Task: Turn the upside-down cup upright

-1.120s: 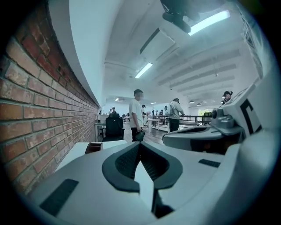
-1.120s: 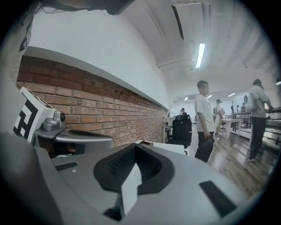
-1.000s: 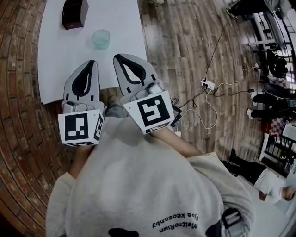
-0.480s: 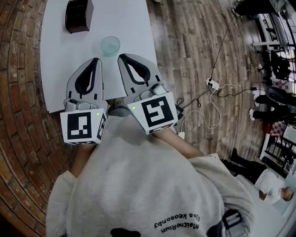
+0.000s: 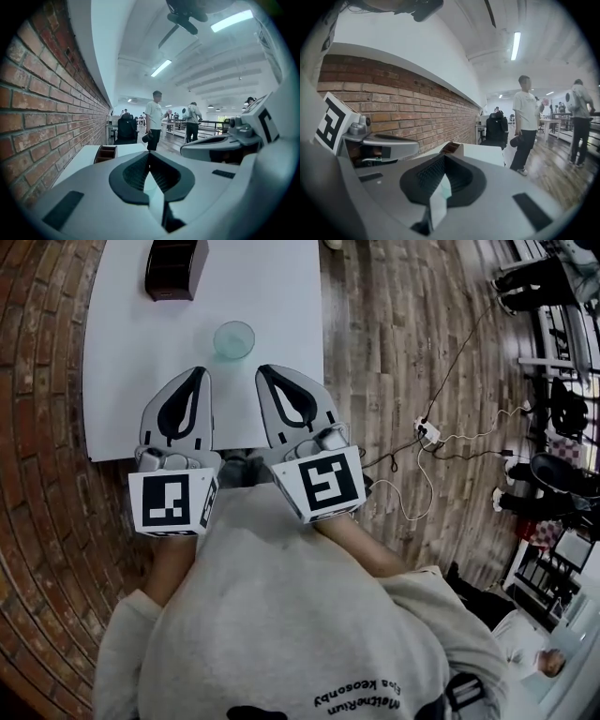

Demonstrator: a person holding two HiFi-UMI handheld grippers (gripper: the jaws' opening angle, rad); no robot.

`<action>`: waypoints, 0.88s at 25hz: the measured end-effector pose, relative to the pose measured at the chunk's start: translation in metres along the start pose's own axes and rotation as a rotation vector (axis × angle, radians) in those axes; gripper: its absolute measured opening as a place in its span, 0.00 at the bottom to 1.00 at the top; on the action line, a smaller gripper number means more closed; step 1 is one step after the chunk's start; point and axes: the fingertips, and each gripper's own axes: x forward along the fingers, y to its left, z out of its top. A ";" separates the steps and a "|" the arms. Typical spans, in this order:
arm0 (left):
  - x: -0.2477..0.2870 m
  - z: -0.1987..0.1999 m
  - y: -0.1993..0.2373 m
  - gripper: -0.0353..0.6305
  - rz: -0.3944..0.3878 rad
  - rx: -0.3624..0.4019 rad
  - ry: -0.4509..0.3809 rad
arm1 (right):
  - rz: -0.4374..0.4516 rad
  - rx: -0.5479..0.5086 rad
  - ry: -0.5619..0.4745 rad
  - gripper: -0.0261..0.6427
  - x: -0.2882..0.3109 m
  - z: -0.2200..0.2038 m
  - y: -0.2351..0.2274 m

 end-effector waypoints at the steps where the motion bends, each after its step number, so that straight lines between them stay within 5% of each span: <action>1: 0.002 -0.003 0.000 0.07 0.003 -0.001 0.001 | 0.013 -0.010 0.001 0.05 0.003 -0.002 -0.001; 11: 0.031 -0.030 0.014 0.07 -0.006 0.001 0.036 | 0.068 -0.050 -0.014 0.05 0.039 -0.028 -0.009; 22: 0.038 -0.051 0.013 0.07 -0.029 0.019 0.097 | 0.059 -0.030 0.024 0.29 0.064 -0.065 -0.010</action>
